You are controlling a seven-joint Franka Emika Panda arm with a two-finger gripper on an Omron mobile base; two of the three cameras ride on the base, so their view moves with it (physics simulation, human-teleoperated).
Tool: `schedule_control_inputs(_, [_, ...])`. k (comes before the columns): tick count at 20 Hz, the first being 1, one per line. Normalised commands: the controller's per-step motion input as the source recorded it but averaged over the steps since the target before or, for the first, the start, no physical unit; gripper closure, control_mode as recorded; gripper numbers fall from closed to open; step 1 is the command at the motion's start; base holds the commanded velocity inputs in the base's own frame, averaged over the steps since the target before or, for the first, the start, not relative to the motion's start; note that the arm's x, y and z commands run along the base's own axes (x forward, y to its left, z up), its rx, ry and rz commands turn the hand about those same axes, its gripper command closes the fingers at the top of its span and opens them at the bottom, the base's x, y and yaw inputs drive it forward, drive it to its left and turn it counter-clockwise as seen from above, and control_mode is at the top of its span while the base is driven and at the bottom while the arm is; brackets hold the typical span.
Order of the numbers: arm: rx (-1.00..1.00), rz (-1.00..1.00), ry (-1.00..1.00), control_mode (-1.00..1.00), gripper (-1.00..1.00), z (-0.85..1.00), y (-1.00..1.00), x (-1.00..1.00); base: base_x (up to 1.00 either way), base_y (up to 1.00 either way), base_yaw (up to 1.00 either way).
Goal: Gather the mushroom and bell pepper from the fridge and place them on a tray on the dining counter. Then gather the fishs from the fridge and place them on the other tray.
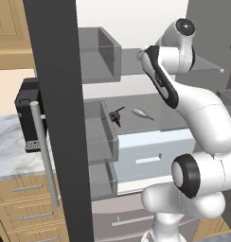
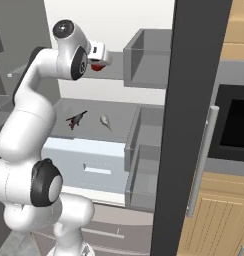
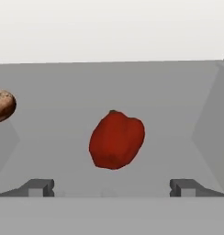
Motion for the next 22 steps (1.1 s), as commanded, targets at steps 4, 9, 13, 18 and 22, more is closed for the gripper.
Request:
schedule_control_inputs(4, [0.00, 0.00, 0.00, -1.00, -1.00, -0.01, 0.00, 0.26, 0.00, 0.00, 0.00])
schedule_control_inputs(9, [0.00, 0.00, 0.00, -1.00, -1.00, 0.00, 0.00, 0.22, 0.00, 0.00, 0.00])
schedule_control_inputs(13, [0.00, 0.00, 0.00, -1.00, -1.00, -0.01, 0.00, 0.28, 0.00, 0.00, 0.00])
schedule_control_inputs(18, [0.00, 0.00, 0.00, -1.00, -1.00, -0.07, 0.00, 0.21, 0.00, 0.00, 0.00])
schedule_control_inputs(22, [0.00, 0.00, 0.00, -1.00, -1.00, 0.00, 0.00, 0.04, 0.00, 0.00, 0.00])
